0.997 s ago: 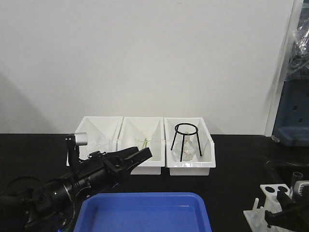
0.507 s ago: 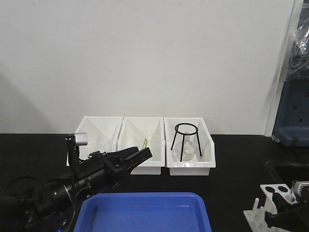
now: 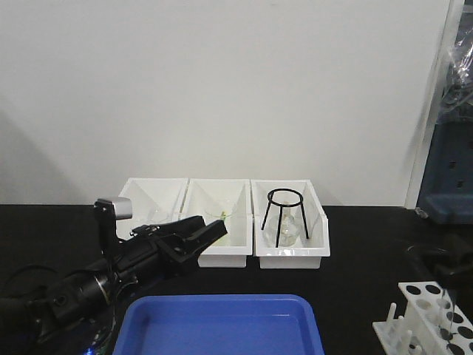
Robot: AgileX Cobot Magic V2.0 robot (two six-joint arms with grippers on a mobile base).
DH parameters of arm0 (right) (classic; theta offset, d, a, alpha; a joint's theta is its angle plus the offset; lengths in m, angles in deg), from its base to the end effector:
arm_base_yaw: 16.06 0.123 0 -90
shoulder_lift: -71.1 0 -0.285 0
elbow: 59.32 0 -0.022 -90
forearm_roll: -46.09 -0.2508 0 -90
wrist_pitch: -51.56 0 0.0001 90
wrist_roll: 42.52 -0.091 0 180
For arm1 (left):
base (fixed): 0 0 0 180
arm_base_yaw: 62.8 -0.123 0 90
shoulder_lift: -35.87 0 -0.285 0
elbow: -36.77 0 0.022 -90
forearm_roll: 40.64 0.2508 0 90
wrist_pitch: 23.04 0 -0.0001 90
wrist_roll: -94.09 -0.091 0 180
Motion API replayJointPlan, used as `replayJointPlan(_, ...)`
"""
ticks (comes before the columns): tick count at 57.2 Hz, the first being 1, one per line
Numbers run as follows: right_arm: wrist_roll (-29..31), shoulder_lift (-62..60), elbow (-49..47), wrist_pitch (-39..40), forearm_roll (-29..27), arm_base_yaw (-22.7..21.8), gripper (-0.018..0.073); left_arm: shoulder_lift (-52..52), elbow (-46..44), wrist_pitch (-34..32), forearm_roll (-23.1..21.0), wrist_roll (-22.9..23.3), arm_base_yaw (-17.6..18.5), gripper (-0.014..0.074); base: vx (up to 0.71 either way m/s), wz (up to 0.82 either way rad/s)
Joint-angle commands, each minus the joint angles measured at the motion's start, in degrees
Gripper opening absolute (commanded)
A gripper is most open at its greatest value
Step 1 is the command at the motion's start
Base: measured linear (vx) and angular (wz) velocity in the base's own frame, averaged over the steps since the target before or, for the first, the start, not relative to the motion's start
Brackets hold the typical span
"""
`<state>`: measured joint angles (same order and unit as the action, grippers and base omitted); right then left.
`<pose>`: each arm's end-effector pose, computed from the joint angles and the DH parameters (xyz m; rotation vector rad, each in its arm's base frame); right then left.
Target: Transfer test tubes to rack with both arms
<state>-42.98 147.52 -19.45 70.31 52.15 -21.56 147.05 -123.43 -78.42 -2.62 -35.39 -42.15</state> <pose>0.2569 -0.0216 0.2965 -0.0221 1.7051 -0.1113 0.3435 -0.1787 0.2514 0.3827 1.4941 -1.0431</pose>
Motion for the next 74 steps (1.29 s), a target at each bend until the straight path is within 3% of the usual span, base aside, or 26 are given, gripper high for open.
replayJointPlan(1,1.1,-6.3,-3.2,-2.3,0.3,-0.3,0.0449,-6.1,-1.8,-0.7,-5.2,-5.6,0.2,0.0498,0.00,0.00)
replayJointPlan(12,1.0,-15.4,-2.8,-10.2,0.3,-0.3,0.0449,-20.0,-1.8,19.5,-8.3,-19.9,0.2,0.0498,0.00,0.00)
replayJointPlan(19,1.0,-19.5,-2.8,-15.6,0.3,-0.3,0.0449,-29.9,0.2,27.2,-8.3,-27.5,0.2,0.0498,0.00,0.00)
replayJointPlan(42,1.0,-20.8,-2.8,-18.7,0.2,-0.3,0.0449,-50.0,17.9,28.3,-8.2,-27.6,0.3,0.0493,0.00,0.00)
replayJointPlan(74,1.0,-20.8,-2.8,-18.7,0.2,-0.3,0.0449,-51.0,19.6,30.8,-8.2,-27.7,0.3,0.0492,0.00,0.00)
